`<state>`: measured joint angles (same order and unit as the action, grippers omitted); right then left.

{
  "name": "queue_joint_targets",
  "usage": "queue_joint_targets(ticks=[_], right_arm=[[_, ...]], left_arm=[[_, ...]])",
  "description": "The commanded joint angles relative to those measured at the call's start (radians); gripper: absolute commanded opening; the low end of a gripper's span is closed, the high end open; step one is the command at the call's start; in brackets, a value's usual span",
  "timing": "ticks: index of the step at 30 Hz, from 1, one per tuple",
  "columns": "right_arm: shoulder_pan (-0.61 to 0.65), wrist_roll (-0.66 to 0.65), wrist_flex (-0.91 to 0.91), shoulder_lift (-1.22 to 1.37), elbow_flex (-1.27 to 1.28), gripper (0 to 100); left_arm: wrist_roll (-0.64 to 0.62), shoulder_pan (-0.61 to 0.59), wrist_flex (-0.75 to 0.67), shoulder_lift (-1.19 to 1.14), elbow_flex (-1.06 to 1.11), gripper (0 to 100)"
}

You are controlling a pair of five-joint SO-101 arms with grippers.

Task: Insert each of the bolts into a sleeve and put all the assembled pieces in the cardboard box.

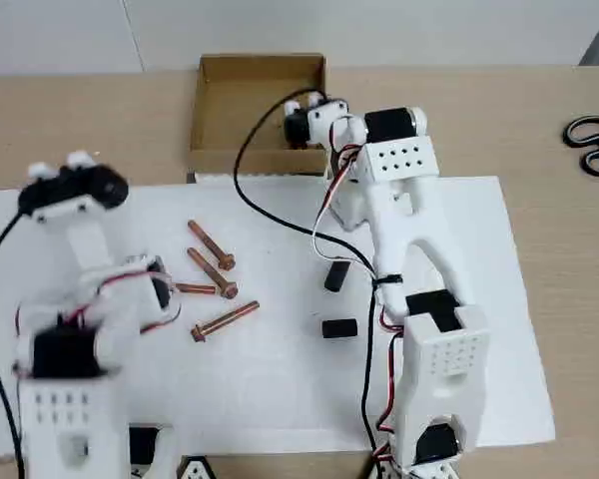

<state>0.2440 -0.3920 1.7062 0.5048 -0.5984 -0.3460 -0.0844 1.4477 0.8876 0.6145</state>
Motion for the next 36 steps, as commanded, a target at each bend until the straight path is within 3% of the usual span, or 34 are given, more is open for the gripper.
queue_joint_targets(ticks=[1, 8, 12, 30, 32, 36], right_arm=[[-0.038, 0.037, 0.019, -0.073, 0.021, 0.6], [-0.059, 0.060, 0.019, -0.130, 0.092, 0.6], [-0.065, 0.061, 0.010, -0.219, 0.172, 0.7], [-0.114, 0.061, -0.070, -0.389, 0.456, 1.0], [-0.116, 0.063, -0.085, -0.404, 0.480, 1.0], [-0.114, 0.063, -0.107, -0.430, 0.528, 1.0]], left_arm=[[0.005, -0.009, 0.069, -0.206, -0.199, 1], [0.078, -0.015, 0.276, -0.594, -0.533, 1], [0.100, -0.041, 0.305, -0.726, -0.644, 1], [0.034, -0.006, 0.304, -0.787, -0.680, 1], [-0.034, 0.000, 0.304, -0.786, -0.682, 1], [-0.474, 0.005, 0.304, -0.789, -0.676, 1]])
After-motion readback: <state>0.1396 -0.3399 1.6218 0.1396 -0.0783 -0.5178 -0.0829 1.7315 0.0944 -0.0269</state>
